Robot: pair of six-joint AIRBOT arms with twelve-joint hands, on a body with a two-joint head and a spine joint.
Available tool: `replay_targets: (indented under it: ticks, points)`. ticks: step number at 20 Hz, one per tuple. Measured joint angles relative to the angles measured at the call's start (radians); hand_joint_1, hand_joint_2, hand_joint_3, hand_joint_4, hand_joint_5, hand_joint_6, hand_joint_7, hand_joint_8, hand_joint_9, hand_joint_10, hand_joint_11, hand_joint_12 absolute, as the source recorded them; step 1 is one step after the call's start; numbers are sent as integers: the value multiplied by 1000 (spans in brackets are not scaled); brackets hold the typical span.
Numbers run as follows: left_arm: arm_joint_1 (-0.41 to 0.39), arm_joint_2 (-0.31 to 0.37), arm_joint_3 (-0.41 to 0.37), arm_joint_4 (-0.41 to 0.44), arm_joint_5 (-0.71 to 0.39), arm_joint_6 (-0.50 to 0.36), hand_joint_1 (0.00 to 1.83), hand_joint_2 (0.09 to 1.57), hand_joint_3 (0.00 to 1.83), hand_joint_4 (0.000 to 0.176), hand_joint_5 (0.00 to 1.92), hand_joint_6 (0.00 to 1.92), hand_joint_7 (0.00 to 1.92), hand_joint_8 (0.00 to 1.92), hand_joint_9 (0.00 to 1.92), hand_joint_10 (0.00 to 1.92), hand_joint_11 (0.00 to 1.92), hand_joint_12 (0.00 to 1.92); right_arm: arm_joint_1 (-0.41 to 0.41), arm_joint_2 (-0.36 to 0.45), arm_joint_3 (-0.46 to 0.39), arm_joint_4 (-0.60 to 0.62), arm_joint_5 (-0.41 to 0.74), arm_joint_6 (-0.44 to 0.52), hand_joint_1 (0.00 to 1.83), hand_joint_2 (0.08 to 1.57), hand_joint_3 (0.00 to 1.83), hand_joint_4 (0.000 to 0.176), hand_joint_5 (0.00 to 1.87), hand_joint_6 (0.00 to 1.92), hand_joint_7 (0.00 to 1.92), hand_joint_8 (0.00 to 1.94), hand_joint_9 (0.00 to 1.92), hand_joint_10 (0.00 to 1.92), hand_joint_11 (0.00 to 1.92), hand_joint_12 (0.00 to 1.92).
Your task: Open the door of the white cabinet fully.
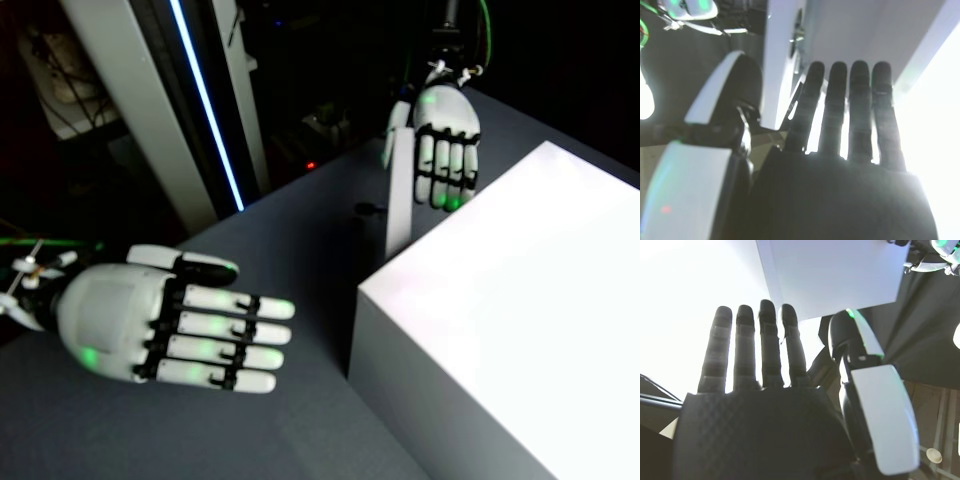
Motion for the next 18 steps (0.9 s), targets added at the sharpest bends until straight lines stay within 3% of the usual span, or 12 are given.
replay_targets:
  ticks: [2, 11, 14, 16, 18]
  points:
    - [-5, -2, 0, 20, -1, -10, 255, 1493, 0, 0, 141, 6, 165, 6, 177, 2, 0, 578, 0, 0, 0, -2, 0, 1, 468, 1389, 3, 0, 332, 0, 309, 0, 194, 0, 142, 19]
    - [-76, -47, 13, 121, 29, -38, 261, 1489, 2, 0, 143, 0, 129, 0, 182, 0, 77, 399, 0, 0, 0, 0, -2, 3, 477, 1388, 1, 0, 343, 2, 329, 3, 207, 2, 151, 15]
    - [-98, -63, 22, 135, 62, -40, 291, 1494, 1, 0, 126, 0, 118, 1, 167, 1, 62, 397, 0, -1, 0, -2, -3, 4, 462, 1380, 0, 0, 345, 2, 327, 1, 206, 1, 157, 15]
    - [-113, -63, 22, 160, 73, -43, 339, 1478, 1, 0, 145, 0, 144, 0, 193, 0, 30, 541, 0, -1, 0, -2, -3, 5, 461, 1384, 0, 0, 346, 2, 331, 2, 213, 3, 157, 14]
    - [-130, -74, 32, 175, 79, -60, 353, 1460, 0, 0, 172, 6, 174, 6, 203, 5, 14, 561, 0, -1, 0, -2, -2, 5, 484, 1378, 0, 0, 354, 4, 332, 1, 214, 2, 156, 12]
